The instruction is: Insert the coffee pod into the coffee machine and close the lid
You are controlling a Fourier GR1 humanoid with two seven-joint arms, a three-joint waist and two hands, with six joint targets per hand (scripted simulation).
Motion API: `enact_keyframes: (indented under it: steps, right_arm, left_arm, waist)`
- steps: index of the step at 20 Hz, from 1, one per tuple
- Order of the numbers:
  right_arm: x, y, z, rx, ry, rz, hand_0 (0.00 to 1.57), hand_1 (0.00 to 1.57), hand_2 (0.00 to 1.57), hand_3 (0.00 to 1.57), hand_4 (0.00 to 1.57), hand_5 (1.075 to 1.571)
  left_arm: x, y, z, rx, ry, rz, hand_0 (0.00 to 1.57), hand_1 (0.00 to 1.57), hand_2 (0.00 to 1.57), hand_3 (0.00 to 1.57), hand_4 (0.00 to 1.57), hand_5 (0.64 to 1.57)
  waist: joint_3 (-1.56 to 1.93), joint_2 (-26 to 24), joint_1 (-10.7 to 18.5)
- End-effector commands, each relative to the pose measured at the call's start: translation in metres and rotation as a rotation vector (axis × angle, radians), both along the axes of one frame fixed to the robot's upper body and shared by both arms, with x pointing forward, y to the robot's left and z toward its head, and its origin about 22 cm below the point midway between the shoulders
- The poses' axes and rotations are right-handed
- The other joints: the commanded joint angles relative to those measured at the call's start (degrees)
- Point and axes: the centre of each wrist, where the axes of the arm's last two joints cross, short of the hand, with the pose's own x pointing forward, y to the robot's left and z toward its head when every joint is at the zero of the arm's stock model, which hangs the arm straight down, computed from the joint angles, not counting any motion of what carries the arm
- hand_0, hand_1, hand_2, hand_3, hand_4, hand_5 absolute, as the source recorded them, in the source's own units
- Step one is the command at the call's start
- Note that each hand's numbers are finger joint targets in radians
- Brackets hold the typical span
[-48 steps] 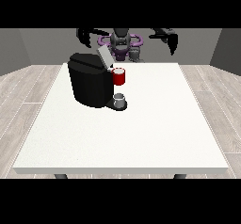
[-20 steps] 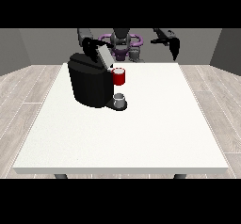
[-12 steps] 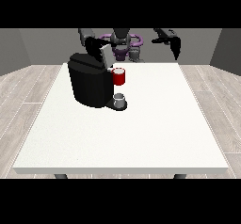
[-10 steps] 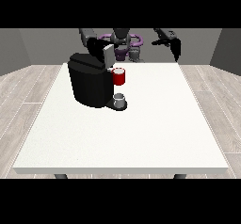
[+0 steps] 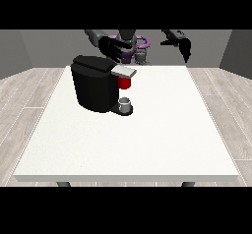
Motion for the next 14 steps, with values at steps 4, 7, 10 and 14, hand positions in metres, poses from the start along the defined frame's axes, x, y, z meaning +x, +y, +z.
enact_keyframes:
  steps: [4, 7, 10, 14]
  right_arm:
    - [0.013, -0.003, 0.023, -0.022, -0.018, -0.002, 0.0, 0.0, 0.0, 0.0, 0.12, 1.571]
    - [0.004, 0.024, 0.01, 0.013, -0.023, 0.036, 0.0, 0.0, 0.0, 0.0, 0.13, 1.571]
    - [0.001, 0.033, 0.019, 0.05, -0.054, 0.109, 0.0, 0.0, 0.0, 0.0, 0.13, 1.571]
    - [-0.041, 0.035, -0.048, 0.147, -0.019, 0.183, 0.0, 0.0, 0.0, 0.0, 0.28, 1.571]
  left_arm:
    - [-0.003, -0.027, 0.001, -0.003, -0.078, -0.041, 0.0, 0.0, 0.0, 0.0, 0.18, 1.571]
    - [-0.011, -0.025, -0.008, -0.006, -0.074, -0.037, 0.0, 0.0, 0.0, 0.0, 0.17, 1.571]
    - [-0.019, -0.031, -0.027, -0.043, -0.062, -0.034, 0.0, 0.0, 0.0, 0.0, 0.25, 1.571]
    - [-0.033, -0.023, -0.046, -0.029, -0.006, 0.005, 0.0, 0.0, 0.0, 0.0, 0.19, 1.571]
  waist:
    - [0.01, 0.21, 0.49]
    - [0.01, -1.44, 0.56]
    - [0.0, -2.56, -1.23]
    - [0.02, -6.46, -4.27]
